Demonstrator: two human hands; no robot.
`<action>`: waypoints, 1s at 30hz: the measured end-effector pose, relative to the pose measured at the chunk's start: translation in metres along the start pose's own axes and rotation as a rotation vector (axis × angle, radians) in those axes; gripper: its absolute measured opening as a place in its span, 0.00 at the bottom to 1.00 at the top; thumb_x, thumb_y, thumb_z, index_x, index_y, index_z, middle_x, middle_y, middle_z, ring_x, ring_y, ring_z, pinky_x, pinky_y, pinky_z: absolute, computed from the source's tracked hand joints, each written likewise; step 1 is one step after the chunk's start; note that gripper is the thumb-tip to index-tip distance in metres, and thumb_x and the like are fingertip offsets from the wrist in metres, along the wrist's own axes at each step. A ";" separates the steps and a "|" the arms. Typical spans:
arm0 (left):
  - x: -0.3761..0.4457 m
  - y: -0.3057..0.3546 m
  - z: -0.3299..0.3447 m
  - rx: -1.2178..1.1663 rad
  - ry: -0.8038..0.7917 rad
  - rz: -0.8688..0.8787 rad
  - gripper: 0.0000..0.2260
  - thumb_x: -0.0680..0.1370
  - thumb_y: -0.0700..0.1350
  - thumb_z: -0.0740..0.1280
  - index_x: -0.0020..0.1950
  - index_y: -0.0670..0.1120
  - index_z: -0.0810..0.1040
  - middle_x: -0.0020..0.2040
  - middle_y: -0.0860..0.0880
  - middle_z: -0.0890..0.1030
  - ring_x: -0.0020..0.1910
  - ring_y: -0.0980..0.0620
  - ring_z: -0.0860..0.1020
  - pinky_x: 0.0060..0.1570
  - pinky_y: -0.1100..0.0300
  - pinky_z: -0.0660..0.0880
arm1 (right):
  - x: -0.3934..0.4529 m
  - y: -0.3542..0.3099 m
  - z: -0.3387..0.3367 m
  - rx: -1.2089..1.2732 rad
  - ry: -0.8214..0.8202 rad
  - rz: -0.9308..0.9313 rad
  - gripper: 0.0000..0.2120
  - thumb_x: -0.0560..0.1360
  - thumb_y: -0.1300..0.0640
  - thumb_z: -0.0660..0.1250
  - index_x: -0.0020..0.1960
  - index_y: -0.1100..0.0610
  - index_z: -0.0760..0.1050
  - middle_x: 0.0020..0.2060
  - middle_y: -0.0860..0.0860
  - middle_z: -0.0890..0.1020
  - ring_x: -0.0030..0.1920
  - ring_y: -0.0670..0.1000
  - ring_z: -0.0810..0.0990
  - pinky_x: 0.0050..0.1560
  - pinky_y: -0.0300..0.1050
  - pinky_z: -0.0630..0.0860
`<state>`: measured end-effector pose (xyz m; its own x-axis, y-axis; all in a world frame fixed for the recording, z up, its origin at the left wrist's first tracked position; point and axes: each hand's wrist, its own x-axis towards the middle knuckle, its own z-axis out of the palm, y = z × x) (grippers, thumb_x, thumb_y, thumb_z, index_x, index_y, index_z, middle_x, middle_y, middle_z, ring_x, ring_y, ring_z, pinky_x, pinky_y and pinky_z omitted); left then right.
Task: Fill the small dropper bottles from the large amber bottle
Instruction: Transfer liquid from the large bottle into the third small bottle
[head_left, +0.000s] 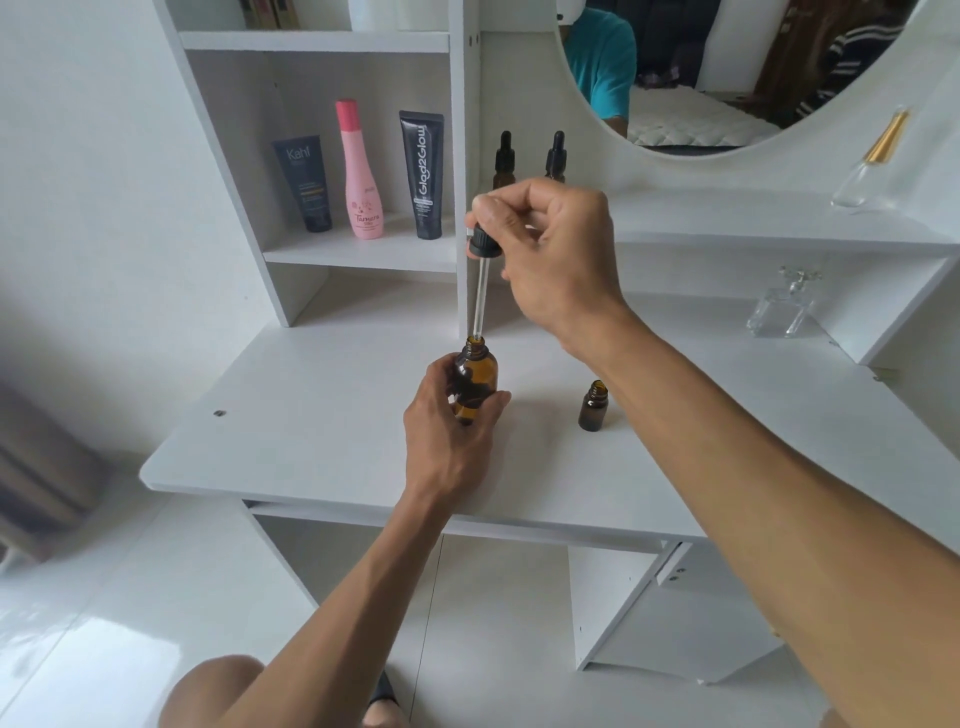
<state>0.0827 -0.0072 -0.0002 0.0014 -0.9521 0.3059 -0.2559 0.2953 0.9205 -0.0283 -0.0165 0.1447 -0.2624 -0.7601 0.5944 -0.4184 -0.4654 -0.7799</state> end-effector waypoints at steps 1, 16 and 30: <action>0.000 0.000 0.000 0.002 -0.001 0.000 0.20 0.73 0.46 0.76 0.62 0.52 0.74 0.49 0.64 0.78 0.49 0.72 0.75 0.52 0.63 0.77 | -0.001 0.001 0.001 -0.017 -0.005 -0.001 0.08 0.79 0.57 0.70 0.48 0.63 0.83 0.41 0.52 0.87 0.40 0.49 0.86 0.34 0.32 0.76; 0.001 -0.001 0.000 0.020 -0.008 0.024 0.21 0.73 0.47 0.76 0.63 0.50 0.74 0.50 0.59 0.79 0.49 0.69 0.77 0.52 0.58 0.78 | -0.039 0.035 0.013 -0.110 -0.082 0.146 0.08 0.78 0.55 0.71 0.45 0.59 0.83 0.37 0.50 0.86 0.38 0.44 0.84 0.46 0.44 0.83; 0.001 -0.002 -0.001 0.038 -0.004 0.030 0.21 0.73 0.45 0.75 0.64 0.49 0.74 0.49 0.59 0.79 0.48 0.69 0.77 0.50 0.58 0.79 | -0.051 0.045 0.016 -0.162 -0.078 0.166 0.07 0.77 0.55 0.72 0.44 0.58 0.83 0.38 0.49 0.86 0.40 0.48 0.84 0.45 0.44 0.81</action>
<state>0.0839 -0.0090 -0.0016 -0.0108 -0.9431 0.3323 -0.2921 0.3208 0.9010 -0.0196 -0.0064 0.0762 -0.2745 -0.8557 0.4386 -0.5110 -0.2566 -0.8204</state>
